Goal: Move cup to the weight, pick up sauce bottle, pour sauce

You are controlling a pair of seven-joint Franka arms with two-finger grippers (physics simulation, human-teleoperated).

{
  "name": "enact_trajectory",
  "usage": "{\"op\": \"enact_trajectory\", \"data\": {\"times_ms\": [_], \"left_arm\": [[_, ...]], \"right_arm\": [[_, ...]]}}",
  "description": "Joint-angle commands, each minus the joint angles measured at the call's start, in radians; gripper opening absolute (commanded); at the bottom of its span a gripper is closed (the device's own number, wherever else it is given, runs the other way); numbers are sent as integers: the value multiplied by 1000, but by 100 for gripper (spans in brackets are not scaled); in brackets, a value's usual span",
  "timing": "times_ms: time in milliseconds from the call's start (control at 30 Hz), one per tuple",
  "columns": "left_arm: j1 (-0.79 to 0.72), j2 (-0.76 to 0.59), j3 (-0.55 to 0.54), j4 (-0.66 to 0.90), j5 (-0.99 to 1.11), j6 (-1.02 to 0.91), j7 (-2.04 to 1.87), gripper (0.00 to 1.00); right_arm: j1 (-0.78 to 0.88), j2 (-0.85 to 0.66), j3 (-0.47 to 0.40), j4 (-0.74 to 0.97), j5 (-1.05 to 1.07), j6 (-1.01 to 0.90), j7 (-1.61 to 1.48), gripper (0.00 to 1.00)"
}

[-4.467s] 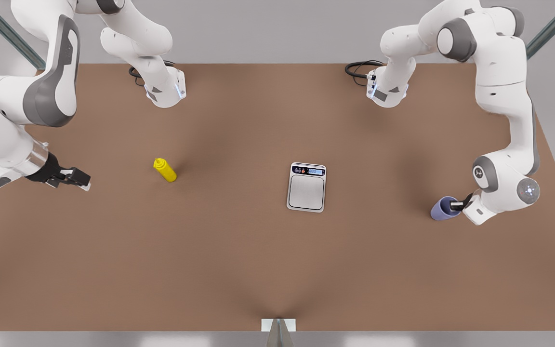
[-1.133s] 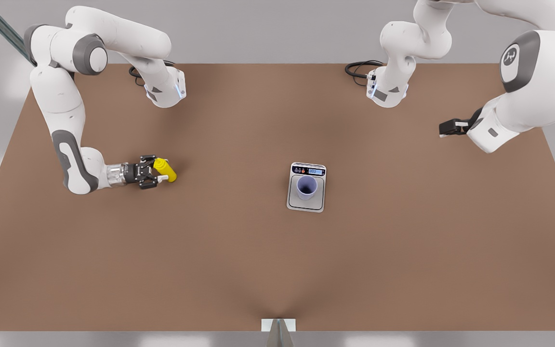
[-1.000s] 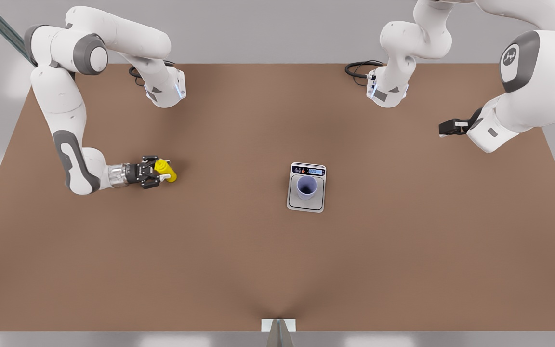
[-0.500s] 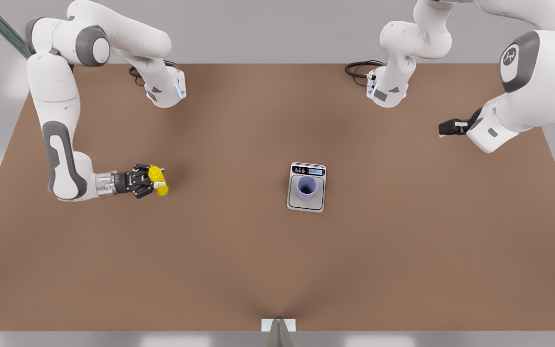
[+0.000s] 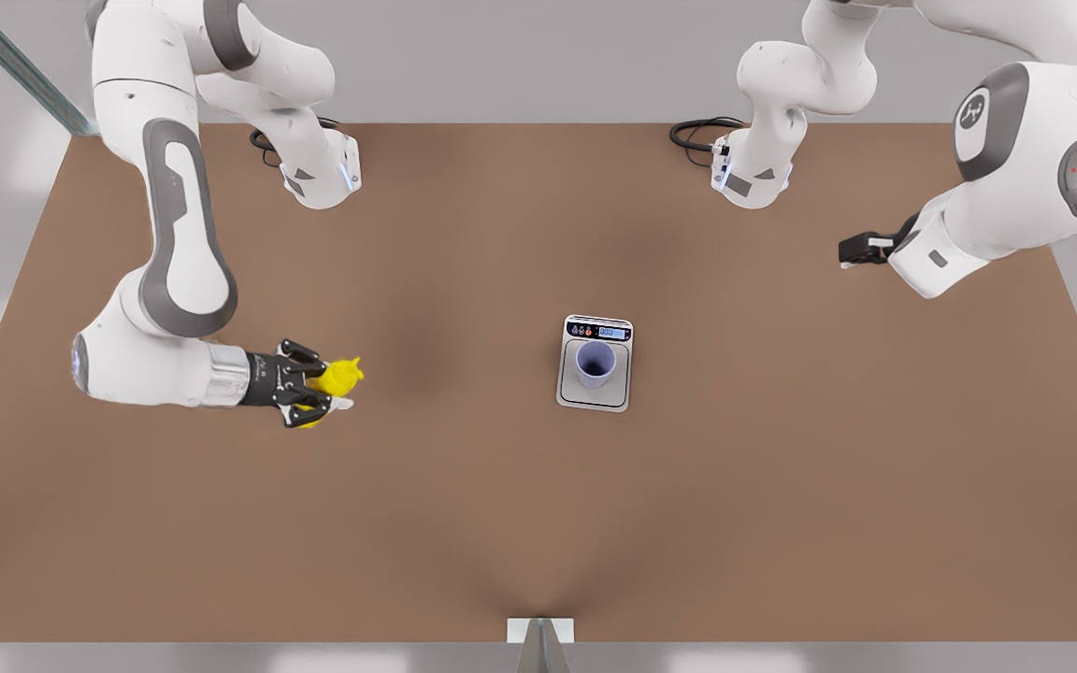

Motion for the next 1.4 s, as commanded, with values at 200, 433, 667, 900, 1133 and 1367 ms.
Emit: {"op": "enact_trajectory", "data": {"times_ms": [200, 433, 667, 900, 1133, 1367], "left_arm": [[11, -3, 13, -7, -3, 40, 0, 100], [11, 2, 11, -30, 9, 41, 0, 100], [13, 0, 11, -36, 12, 37, 0, 100], [13, -1, 9, -37, 8, 35, 0, 100], [13, 0, 3, -34, 8, 37, -2, 100], [11, 0, 2, -31, 5, 43, -2, 100]], "right_arm": [[155, 8, 11, 68, -266, 163, 192, 36], [197, 16, 59, 65, -464, 290, 330, 35], [266, 117, 281, 96, -1022, 396, 689, 36], [424, 297, 286, 292, -1220, 388, 1033, 35], [429, 326, 384, 285, -1367, 373, 1043, 35], [470, 404, 395, 268, -1648, 379, 1045, 33]]}}
